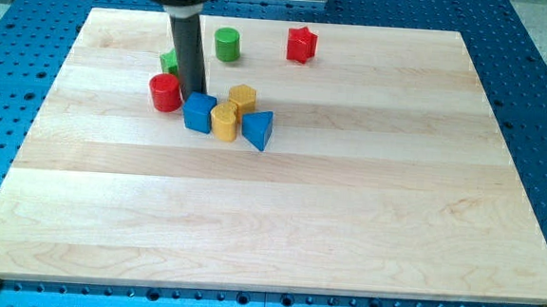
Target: Slide the hexagon above the triangle
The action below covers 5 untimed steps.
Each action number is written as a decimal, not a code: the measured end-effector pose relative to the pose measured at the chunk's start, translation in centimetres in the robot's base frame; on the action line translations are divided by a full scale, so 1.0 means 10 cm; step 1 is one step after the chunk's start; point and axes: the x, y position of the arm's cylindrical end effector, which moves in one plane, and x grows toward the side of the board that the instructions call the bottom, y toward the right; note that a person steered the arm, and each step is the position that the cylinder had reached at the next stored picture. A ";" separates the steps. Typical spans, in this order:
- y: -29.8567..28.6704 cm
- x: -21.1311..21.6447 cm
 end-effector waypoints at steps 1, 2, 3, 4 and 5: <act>0.52 -0.05; 0.89 -0.25; 1.12 -0.44; 2.33 -0.33; 2.12 0.36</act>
